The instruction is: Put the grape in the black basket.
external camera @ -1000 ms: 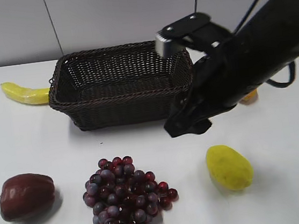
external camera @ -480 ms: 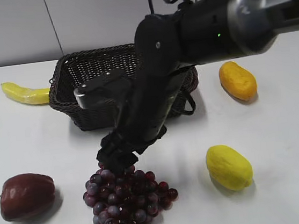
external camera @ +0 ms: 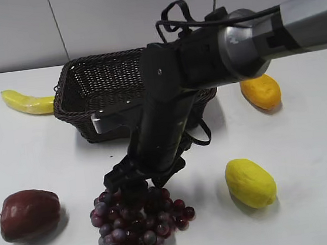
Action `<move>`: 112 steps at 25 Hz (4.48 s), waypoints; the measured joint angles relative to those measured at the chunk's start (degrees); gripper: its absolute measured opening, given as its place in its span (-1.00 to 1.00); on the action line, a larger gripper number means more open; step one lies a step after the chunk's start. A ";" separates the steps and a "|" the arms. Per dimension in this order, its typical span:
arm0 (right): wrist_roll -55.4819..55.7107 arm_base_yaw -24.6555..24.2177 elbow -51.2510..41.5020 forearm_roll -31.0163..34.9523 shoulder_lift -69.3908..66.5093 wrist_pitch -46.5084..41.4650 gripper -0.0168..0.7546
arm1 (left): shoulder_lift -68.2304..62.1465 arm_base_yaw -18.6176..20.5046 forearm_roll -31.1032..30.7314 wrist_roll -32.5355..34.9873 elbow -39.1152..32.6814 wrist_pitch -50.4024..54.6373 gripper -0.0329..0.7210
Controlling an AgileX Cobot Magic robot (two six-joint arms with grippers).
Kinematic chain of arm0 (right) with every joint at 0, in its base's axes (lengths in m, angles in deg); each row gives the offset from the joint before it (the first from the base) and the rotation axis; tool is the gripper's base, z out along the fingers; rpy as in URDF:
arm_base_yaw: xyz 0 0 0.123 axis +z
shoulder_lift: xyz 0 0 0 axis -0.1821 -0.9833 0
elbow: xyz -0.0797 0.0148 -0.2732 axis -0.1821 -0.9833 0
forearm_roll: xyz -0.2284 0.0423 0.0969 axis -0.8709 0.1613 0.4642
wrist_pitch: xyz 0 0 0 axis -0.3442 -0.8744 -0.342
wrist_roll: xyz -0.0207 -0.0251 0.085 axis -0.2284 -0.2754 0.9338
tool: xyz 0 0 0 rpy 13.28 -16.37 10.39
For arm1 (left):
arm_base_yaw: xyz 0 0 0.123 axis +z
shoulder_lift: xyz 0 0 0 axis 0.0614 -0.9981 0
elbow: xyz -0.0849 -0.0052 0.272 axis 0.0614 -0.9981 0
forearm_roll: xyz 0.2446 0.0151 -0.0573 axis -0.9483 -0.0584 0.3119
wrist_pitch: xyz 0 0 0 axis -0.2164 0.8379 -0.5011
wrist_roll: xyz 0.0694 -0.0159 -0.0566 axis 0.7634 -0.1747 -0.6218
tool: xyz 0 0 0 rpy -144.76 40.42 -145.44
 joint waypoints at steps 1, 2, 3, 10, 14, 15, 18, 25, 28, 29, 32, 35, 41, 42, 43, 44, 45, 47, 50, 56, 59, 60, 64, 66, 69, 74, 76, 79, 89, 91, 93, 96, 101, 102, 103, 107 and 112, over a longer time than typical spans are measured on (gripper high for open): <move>0.00 0.00 0.47 0.38 -0.51 -0.27 0.34 | 0.00 0.00 0.00 0.00 0.00 0.00 0.19; 0.05 0.00 1.06 0.67 -1.23 -0.97 0.34 | 0.00 0.00 0.00 0.00 0.00 0.00 0.19; 0.05 0.00 2.08 0.84 -2.07 -1.70 0.34 | 0.00 0.00 0.00 0.00 0.00 0.00 0.19; -0.09 0.06 8.00 -0.56 -6.13 -7.46 -0.39 | 0.00 0.00 0.00 0.00 0.00 0.00 0.19; -1.92 0.22 8.52 -1.10 -6.26 -8.07 -0.79 | 0.00 0.00 0.00 0.00 0.00 0.00 0.19; -2.07 0.22 8.52 -1.34 -6.26 -8.36 -0.79 | 0.00 0.00 0.00 0.00 0.00 0.00 0.19; -2.33 0.24 8.52 -1.95 -5.83 -9.66 -0.79 | 0.00 0.00 0.00 0.00 0.00 0.00 0.19; -2.44 0.36 8.52 -2.68 0.39 -11.22 -0.80 | 0.00 0.00 0.00 0.00 0.00 0.00 0.19; -2.44 0.36 8.52 -3.75 4.24 -12.08 -0.80 | 0.00 0.00 0.00 0.00 0.00 0.00 0.19; -2.44 0.36 8.52 -4.30 5.72 -12.42 -0.80 | 0.00 0.00 0.00 0.00 0.00 0.00 0.19; -2.44 0.36 8.52 -5.59 10.48 -12.79 -0.81 | 0.00 0.00 0.00 0.00 0.00 0.00 0.19; -2.44 0.36 8.52 -6.16 15.47 -12.61 -0.81 | 0.00 0.00 0.00 0.00 0.00 0.00 0.19; -2.30 0.36 8.69 -9.44 25.15 -9.59 -0.82 | 0.00 0.00 0.00 0.00 0.00 0.00 0.19; -1.87 0.36 9.18 -10.28 26.24 -9.10 -0.82 | 0.00 0.00 0.00 0.00 0.00 0.00 0.19; -1.37 0.36 10.00 -11.22 27.24 -8.70 -0.82 | 0.00 0.00 0.00 0.00 0.00 0.00 0.19; -0.65 0.36 11.27 -12.14 27.85 -8.41 -0.83 | 0.00 0.00 0.00 0.00 0.00 0.00 0.19; 0.15 0.36 12.68 -13.25 28.11 -8.35 -0.83 | 0.00 0.00 0.00 0.00 0.00 0.00 0.19; 1.57 0.36 16.78 -15.48 28.03 -8.35 -0.83 | 0.00 0.00 0.00 0.00 0.00 0.00 0.19; 2.80 0.01 23.95 -18.33 26.46 -8.43 -0.83 | 0.00 0.00 0.00 0.00 0.00 0.00 0.19; 3.62 -4.01 36.28 -19.68 18.46 -8.91 -0.83 | 0.00 0.00 0.00 0.00 0.00 0.00 0.18; 3.62 -6.38 38.59 -20.72 13.08 -8.99 -0.83 | 0.00 0.00 0.00 0.00 0.00 0.00 0.17; 3.62 -6.92 38.74 -21.02 11.22 -8.99 -0.83 | 0.00 0.00 0.00 0.00 0.00 0.00 0.17; 3.62 -8.10 38.74 -22.00 4.12 -8.84 -0.83 | 0.00 0.00 0.00 0.00 0.00 0.00 0.17; 3.62 -8.10 38.74 -22.83 0.71 -8.18 -0.83 | 0.00 0.00 0.00 0.00 0.00 0.00 0.17; 3.62 -8.10 38.74 -25.39 -4.29 -5.60 -0.83 | 0.00 0.00 0.00 0.00 0.00 0.00 0.16; 3.66 -8.10 38.74 -27.62 -11.45 -1.50 -0.83 | 0.00 0.00 0.00 0.00 0.00 0.00 0.16; 3.74 -8.10 38.79 -27.43 -13.21 -1.38 -0.83 | 0.00 0.00 0.00 0.00 0.00 0.00 0.16; 3.80 -8.15 38.77 -26.76 -14.04 -1.43 -0.48 | 0.00 0.00 0.00 0.00 0.00 0.00 0.16; 5.80 -8.15 39.09 -25.61 -8.02 -8.66 0.55 | 0.00 0.00 0.00 0.00 0.00 0.00 0.13; 6.27 -8.54 39.28 -25.66 -5.59 -13.92 0.54 | 0.00 0.00 0.00 0.00 0.00 0.00 0.12; 6.72 -9.17 39.34 -25.66 -3.73 -20.41 0.53 | 0.00 0.00 0.00 0.00 0.00 0.00 0.12; 6.96 -11.02 38.52 -25.66 -2.61 -25.45 0.53 | 0.00 0.00 0.00 0.00 0.00 0.00 0.12; 7.78 -13.25 27.51 -26.89 -0.45 -26.15 0.53 | 0.00 0.00 0.00 0.00 0.00 0.00 0.11; 8.08 -13.36 24.22 -27.80 0.77 -26.17 0.53 | 0.00 0.00 0.00 0.00 0.00 0.00 0.11; 8.41 -13.67 20.97 -28.50 2.44 -25.62 0.53 | 0.00 0.00 0.00 0.00 0.00 0.00 0.11; 9.17 -16.57 10.21 -29.29 11.29 -20.96 0.53 | 0.00 0.00 0.00 0.00 0.00 0.00 0.11; 9.29 -26.53 -0.16 -29.29 23.42 -17.93 0.53 | 0.00 0.00 0.00 0.00 0.00 0.00 0.08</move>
